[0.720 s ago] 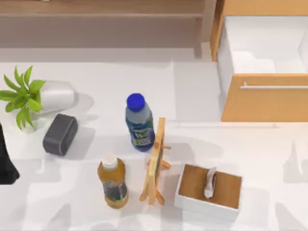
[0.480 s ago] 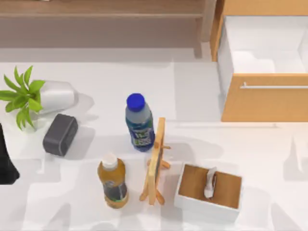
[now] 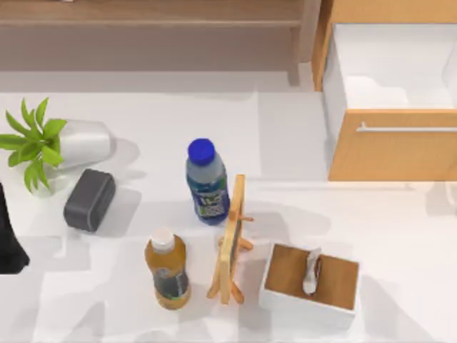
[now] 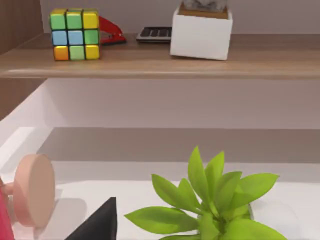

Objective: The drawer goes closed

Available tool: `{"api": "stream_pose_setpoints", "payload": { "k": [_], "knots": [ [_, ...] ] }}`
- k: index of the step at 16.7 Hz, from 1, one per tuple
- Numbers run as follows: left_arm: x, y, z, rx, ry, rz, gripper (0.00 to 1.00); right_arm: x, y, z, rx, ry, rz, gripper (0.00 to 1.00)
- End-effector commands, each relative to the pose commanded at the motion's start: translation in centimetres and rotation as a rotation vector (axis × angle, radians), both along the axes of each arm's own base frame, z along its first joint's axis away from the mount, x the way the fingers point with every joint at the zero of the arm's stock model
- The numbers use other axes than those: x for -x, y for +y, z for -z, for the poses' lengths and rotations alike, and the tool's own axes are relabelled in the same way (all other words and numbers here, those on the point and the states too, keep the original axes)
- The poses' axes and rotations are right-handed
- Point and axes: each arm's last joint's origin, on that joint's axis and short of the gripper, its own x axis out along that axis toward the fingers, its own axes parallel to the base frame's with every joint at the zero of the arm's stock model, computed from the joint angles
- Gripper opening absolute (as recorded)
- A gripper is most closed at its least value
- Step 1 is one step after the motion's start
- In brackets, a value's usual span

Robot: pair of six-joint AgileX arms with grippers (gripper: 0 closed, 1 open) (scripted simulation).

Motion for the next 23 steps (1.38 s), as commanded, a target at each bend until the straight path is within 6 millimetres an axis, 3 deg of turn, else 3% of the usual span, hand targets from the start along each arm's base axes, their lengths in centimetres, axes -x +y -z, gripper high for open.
{"api": "stream_pose_setpoints", "payload": {
  "k": [4, 7, 15, 19, 23],
  "knots": [
    [0.0, 0.0, 0.0, 0.0, 0.0, 0.0, 1.0, -4.0, -3.0, -2.5, -0.007, 0.023, 0.001, 1.0],
    [0.0, 0.0, 0.0, 0.0, 0.0, 0.0, 1.0, -6.0, -4.8, -3.3, -0.008, 0.023, 0.001, 1.0],
    [0.0, 0.0, 0.0, 0.0, 0.0, 0.0, 1.0, -6.6, -5.2, -3.5, 0.005, 0.016, -0.006, 1.0],
    [0.0, 0.0, 0.0, 0.0, 0.0, 0.0, 1.0, -7.8, -3.6, -1.2, 0.141, 0.012, -0.045, 1.0],
    [0.0, 0.0, 0.0, 0.0, 0.0, 0.0, 1.0, -9.2, -0.7, 3.6, 0.38, 0.037, -0.095, 1.0]
  ]
}}
